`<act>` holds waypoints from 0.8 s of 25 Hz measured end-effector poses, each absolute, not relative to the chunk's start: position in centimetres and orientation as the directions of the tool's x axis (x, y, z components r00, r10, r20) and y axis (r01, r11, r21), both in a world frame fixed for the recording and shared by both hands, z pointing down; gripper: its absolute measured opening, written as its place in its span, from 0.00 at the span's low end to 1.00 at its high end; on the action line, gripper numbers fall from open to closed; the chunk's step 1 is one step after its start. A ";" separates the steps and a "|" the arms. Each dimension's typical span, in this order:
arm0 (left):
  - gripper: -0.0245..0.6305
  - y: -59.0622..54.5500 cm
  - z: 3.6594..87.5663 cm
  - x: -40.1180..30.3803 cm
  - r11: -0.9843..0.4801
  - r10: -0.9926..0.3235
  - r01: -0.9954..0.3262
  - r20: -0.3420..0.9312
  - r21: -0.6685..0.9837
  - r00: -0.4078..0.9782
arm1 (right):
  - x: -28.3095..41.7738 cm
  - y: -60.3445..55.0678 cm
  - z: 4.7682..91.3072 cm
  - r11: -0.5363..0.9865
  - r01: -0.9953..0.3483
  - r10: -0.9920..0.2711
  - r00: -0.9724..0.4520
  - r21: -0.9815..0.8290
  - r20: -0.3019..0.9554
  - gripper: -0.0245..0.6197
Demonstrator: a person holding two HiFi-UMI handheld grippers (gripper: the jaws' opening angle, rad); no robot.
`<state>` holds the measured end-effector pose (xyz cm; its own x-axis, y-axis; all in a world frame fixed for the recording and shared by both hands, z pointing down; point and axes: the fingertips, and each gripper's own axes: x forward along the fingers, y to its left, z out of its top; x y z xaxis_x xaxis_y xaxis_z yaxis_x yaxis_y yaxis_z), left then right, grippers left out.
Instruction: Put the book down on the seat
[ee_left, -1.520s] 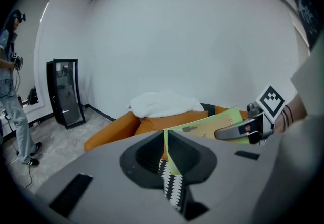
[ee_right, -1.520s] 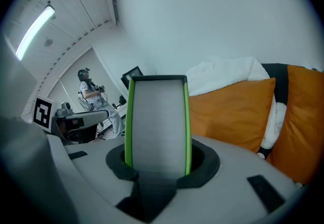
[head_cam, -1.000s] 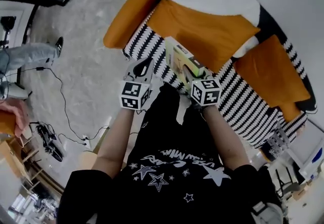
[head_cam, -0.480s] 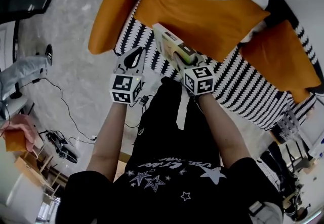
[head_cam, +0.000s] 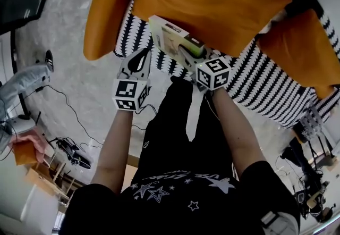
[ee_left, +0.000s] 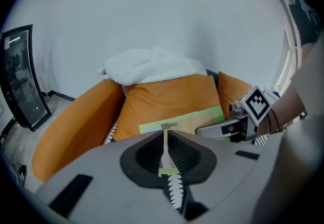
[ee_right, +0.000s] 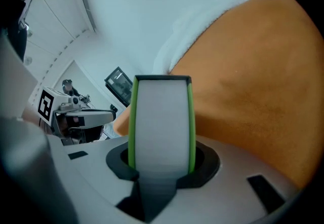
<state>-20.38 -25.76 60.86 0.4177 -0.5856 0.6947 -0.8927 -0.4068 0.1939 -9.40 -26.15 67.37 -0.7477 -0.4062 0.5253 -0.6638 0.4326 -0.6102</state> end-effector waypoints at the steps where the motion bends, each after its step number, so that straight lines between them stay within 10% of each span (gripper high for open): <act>1: 0.08 -25.8 61.1 -20.2 -0.410 -0.583 -0.891 0.695 0.195 0.420 | -9.1 -26.3 67.7 0.433 -0.665 -0.411 -0.747 -0.609 0.523 0.26; 20: 0.08 -24.7 61.7 -16.3 -0.438 -0.560 -0.869 0.687 0.229 0.463 | -3.1 -26.4 71.6 0.326 -0.857 -0.466 -0.514 -0.400 0.721 0.54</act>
<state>-16.30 -24.67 61.74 0.4631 -0.5604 0.6866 -0.8693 -0.4381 0.2288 -3.05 -26.39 71.63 -0.5136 -0.4655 0.7208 -0.8567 0.3256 -0.4001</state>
